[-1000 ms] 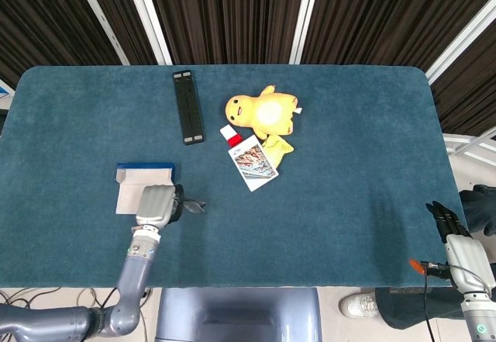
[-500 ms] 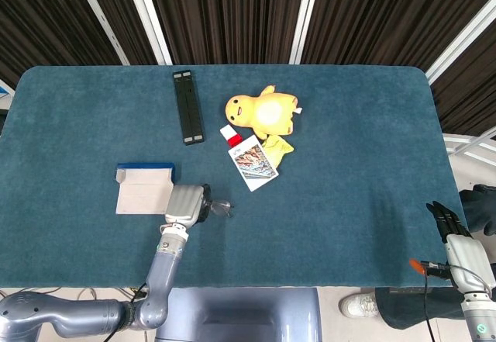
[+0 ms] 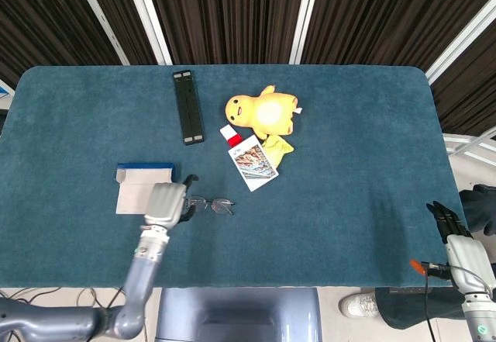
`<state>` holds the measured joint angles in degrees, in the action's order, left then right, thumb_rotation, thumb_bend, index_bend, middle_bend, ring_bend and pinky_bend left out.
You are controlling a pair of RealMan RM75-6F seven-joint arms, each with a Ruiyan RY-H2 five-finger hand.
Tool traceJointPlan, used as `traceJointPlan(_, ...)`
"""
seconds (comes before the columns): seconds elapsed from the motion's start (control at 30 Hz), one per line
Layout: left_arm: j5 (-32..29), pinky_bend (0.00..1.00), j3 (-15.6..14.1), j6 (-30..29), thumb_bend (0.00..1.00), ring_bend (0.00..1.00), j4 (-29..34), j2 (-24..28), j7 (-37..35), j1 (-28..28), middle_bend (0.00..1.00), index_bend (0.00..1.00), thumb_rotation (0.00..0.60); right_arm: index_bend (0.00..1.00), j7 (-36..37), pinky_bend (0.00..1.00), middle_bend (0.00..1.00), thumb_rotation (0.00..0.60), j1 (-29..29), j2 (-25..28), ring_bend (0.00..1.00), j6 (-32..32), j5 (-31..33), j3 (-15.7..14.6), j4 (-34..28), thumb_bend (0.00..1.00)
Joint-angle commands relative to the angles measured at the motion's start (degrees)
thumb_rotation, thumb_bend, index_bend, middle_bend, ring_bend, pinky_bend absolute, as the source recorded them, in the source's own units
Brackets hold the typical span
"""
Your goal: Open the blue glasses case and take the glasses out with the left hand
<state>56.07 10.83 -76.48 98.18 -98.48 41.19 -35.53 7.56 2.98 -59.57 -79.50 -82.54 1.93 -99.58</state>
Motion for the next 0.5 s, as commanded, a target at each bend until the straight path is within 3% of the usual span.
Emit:
traceJointPlan(0.03,9.25,0.45,-6.74,-5.26,0.26,0.26,4.61,9.73,-6.05,6.16,0.26,0.07,0.6,0.0,-0.27,0.2,0.0,0.6,0.02,-0.13,0.0,-0.13,-0.21,-0.01,0.17,0.13)
traceJointPlan(0.17,14.56,0.22,-11.53,-8.52,0.17,0.04,4.92,17.32,-10.63,10.49,0.04,0.0,0.6,0.0,-0.97,0.2,0.0,0.6,-0.04,-0.39,0.0,-0.64,-0.71,-0.05,0.52,0.13)
traceJointPlan(0.37,20.01,0.06,-17.24,-12.36,0.11,0.0,3.31,26.44,-17.22,16.41,0.0,0.0,0.6,0.0,-2.42,0.2,0.0,0.6,-0.27,-1.11,0.0,-1.93,-1.67,-0.02,1.3,0.13)
traceJointPlan(0.5,22.8,0.03,-18.84,-15.21,0.1,0.0,0.86,27.75,-19.94,19.39,0.0,0.0,0.6,0.0,-2.76,0.2,0.0,0.6,-0.38,-1.39,0.0,-2.51,-2.19,-0.04,1.78,0.13)
